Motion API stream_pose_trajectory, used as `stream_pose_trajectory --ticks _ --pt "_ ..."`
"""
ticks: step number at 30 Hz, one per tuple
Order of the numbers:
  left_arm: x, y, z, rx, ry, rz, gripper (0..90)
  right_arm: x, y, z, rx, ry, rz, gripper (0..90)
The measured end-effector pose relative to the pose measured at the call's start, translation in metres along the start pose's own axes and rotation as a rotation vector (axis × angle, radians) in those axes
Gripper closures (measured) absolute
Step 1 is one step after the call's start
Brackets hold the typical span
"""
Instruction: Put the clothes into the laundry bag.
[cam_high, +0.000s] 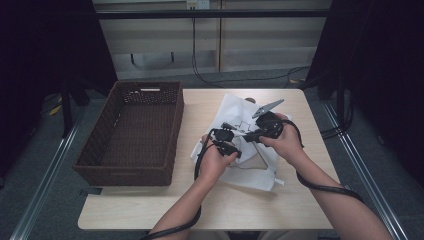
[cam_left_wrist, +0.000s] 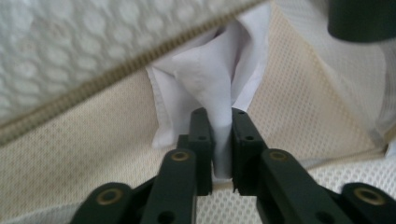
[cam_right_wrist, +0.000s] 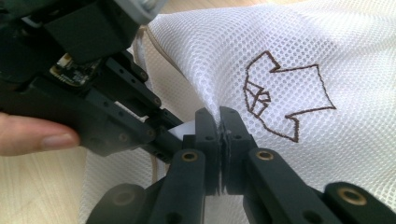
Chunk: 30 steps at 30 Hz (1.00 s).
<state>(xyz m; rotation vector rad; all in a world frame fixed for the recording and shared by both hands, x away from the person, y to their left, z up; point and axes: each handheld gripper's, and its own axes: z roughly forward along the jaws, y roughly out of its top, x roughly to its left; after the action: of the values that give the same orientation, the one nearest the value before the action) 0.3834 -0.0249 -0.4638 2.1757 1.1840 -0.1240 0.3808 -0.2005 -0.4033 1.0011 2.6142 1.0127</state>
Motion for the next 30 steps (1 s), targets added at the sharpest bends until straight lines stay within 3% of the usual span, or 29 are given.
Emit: stream_pose_trajectory --ticks 11,13,18,19,20,21,25,26,30 --pt "0.001 0.008 0.005 -0.041 0.02 -0.015 87.0 0.002 0.001 0.001 -0.002 0.01 0.001 88.2" --pt "0.002 0.01 0.004 -0.038 0.021 0.0 87.0 0.002 0.002 0.001 -0.005 0.013 -0.004 88.2" --pt "0.0 0.013 0.008 -0.088 0.037 -0.02 86.3 0.002 0.004 -0.001 -0.01 0.005 -0.006 88.2" --pt "0.001 0.014 0.009 -0.078 0.044 -0.004 85.8 0.001 0.003 -0.001 -0.014 0.011 -0.008 88.2" --pt "0.0 0.015 0.012 -0.104 0.037 -0.047 85.9 0.002 0.003 -0.002 -0.008 0.01 -0.005 88.2" --pt "0.002 0.015 0.012 -0.089 0.043 -0.02 85.8 0.002 0.003 -0.002 -0.008 0.011 -0.003 88.2" --pt "0.002 0.015 0.012 -0.092 0.039 -0.014 82.3 0.001 0.002 -0.002 -0.013 0.014 -0.009 88.2" --pt "0.001 0.015 0.012 -0.107 0.035 -0.039 80.0 0.001 0.002 -0.002 -0.01 0.015 0.0 88.2" --pt "0.005 0.013 0.007 -0.062 0.031 0.006 75.0 -0.001 0.0 -0.002 -0.015 0.014 -0.009 88.2"
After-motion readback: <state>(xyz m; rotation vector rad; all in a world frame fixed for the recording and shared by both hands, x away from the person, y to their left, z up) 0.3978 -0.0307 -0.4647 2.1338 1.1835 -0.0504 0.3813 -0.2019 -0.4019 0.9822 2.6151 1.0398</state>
